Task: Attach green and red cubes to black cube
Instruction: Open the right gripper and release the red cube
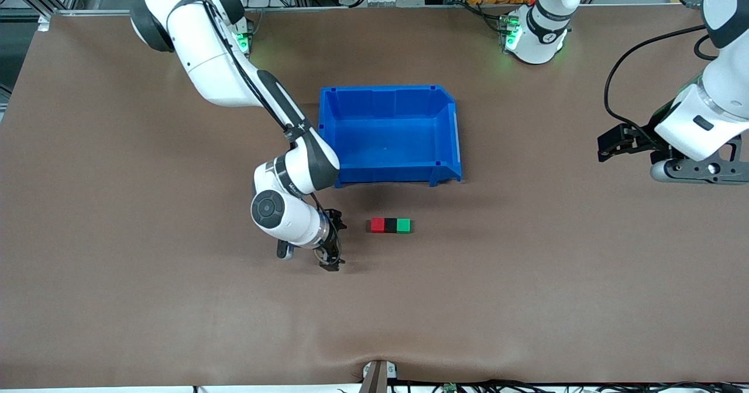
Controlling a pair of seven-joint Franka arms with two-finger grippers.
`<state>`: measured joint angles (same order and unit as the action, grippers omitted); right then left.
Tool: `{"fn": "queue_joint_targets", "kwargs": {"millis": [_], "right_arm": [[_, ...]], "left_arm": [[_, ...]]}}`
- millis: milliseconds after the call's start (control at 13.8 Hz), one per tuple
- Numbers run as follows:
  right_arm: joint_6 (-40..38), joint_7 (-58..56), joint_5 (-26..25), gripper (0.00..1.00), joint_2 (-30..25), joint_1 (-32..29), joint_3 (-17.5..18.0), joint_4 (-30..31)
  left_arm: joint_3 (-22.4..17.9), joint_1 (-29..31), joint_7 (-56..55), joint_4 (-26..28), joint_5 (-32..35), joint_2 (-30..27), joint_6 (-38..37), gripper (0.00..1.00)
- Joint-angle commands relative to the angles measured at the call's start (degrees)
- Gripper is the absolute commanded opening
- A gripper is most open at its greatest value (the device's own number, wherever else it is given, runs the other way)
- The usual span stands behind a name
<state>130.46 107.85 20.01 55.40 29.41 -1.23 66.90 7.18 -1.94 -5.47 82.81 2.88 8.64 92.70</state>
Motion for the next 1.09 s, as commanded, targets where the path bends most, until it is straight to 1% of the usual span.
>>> {"fn": "queue_joint_targets", "kwargs": {"millis": [0, 218, 436, 727, 1018], "right_arm": [[-1.2, -3.2, -0.8, 1.00, -1.2, -1.5, 1.0, 0.5], [-1.6, -5.3, -0.8, 1.00, -2.0, -2.9, 1.0, 0.5], [-4.9, -9.5, -0.8, 1.00, -2.8, -4.4, 1.0, 0.5], [-6.7, -13.2, -0.8, 1.00, -3.4, -5.8, 0.8, 0.5], [-7.1, -13.8, -0.6, 1.00, -3.7, -7.8, 1.7, 0.5]], "left_arm": [[0.1, 0.0, 0.8, -0.4, 0.7, -0.3, 0.2, 1.00], [0.1, -0.5, 0.5, -0.4, 0.8, -0.3, 0.4, 1.00], [0.1, 0.2, 0.7, -0.4, 0.8, -0.3, 0.4, 1.00], [0.0, -0.1, 0.7, -0.5, 0.8, -0.3, 0.4, 1.00], [0.0, 0.0, 0.7, -0.5, 0.8, -0.3, 0.4, 1.00]]}}
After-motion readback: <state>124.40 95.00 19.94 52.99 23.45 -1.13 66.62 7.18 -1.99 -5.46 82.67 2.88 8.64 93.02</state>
